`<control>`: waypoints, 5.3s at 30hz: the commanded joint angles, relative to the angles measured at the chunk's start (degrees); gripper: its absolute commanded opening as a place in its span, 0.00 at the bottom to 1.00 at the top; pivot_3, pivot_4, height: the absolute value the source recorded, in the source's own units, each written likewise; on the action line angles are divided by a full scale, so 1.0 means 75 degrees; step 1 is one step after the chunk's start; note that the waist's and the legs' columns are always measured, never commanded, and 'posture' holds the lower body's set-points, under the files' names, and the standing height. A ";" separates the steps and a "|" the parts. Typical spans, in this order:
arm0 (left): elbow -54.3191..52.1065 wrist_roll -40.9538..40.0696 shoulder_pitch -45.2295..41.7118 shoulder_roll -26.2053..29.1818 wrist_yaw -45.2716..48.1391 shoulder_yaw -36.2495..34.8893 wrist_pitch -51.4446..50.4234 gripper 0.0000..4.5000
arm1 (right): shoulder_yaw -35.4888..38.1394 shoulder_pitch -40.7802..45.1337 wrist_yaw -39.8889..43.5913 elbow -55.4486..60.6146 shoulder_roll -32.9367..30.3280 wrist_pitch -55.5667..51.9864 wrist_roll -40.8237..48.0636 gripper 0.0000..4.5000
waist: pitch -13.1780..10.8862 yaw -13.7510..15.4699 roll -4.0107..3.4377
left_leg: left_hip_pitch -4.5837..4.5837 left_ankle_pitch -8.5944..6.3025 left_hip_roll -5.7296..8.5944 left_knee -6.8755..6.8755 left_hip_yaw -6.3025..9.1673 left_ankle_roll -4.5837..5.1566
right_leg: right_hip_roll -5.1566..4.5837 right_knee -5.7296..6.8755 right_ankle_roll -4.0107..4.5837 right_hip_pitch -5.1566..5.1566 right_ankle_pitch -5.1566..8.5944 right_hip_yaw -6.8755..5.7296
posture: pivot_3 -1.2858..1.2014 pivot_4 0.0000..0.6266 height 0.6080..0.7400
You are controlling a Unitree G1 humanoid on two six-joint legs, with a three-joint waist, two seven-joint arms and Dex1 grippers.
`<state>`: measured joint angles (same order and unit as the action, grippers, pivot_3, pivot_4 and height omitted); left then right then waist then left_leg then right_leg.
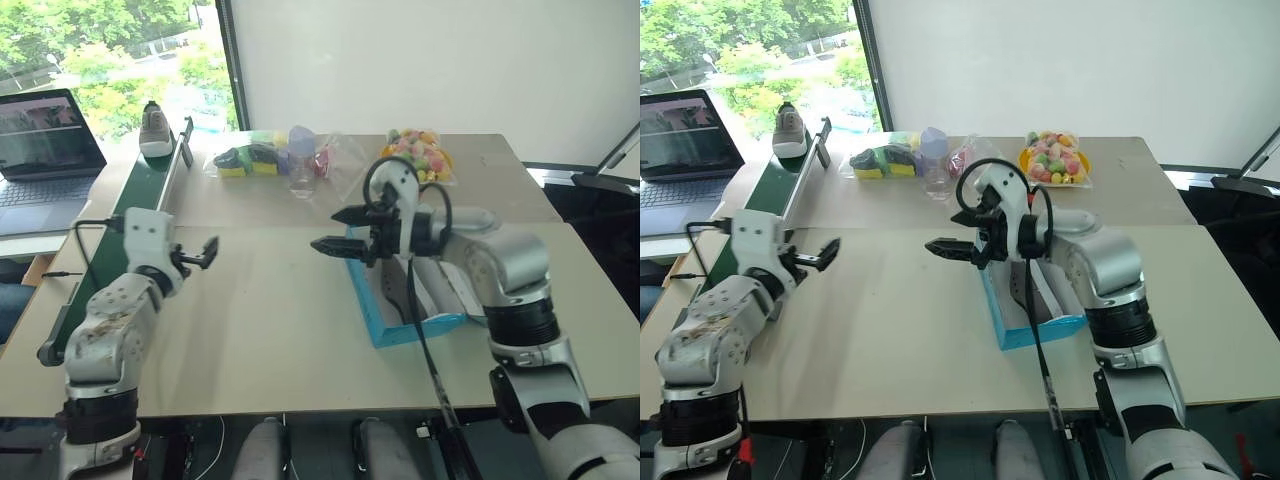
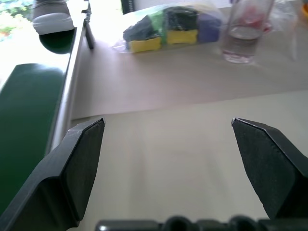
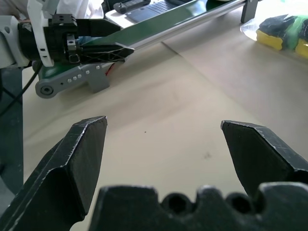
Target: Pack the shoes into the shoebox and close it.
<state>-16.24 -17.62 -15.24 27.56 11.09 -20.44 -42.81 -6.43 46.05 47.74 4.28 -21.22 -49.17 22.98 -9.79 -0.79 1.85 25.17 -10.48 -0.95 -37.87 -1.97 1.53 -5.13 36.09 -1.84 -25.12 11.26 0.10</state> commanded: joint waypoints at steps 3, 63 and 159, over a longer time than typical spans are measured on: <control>0.0421 0.0300 0.0220 0.0058 -0.0445 -0.0704 0.0500 1.00 | -0.0038 0.0080 -0.0397 -0.0183 0.0322 0.1203 -0.0366 0.99 | 0.0000 0.0000 0.0000 | -0.0006 0.0001 -0.0002 0.0000 0.0000 -0.0002 | 0.0002 0.0001 0.0003 0.0002 -0.0002 -0.0001 | 0.52 0.24 1.00; 0.4971 0.0104 -0.2053 0.1049 0.0071 -0.0778 0.2117 0.25 | -0.1077 -0.1016 -0.0430 0.0087 0.0157 0.2253 -0.1449 1.00 | 0.0006 0.0110 0.0017 | -0.0002 0.0010 -0.0017 0.0002 -0.0031 -0.0076 | -0.0023 -0.0011 0.0020 0.0001 -0.0067 -0.0045 | 0.52 0.24 1.00; -0.0197 -0.1643 -0.1719 -0.0805 0.1442 0.2053 -0.0049 0.68 | 0.1763 0.0206 -0.2713 -0.0195 -0.1185 -0.2793 0.2039 0.12 | -0.0009 0.0014 0.0000 | 0.0018 0.0074 0.0005 0.0101 -0.0095 0.0040 | 0.0002 -0.0154 -0.0030 -0.0008 -0.0106 0.0045 | 0.52 0.24 1.00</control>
<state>-16.16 -30.20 -28.15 22.01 22.27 -4.69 -44.46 5.32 46.07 27.32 -0.17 -30.59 -68.73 36.60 -9.86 -0.69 1.85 25.31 -9.92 -0.91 -37.10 -2.69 1.83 -5.12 34.94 -2.06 -25.19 10.46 0.45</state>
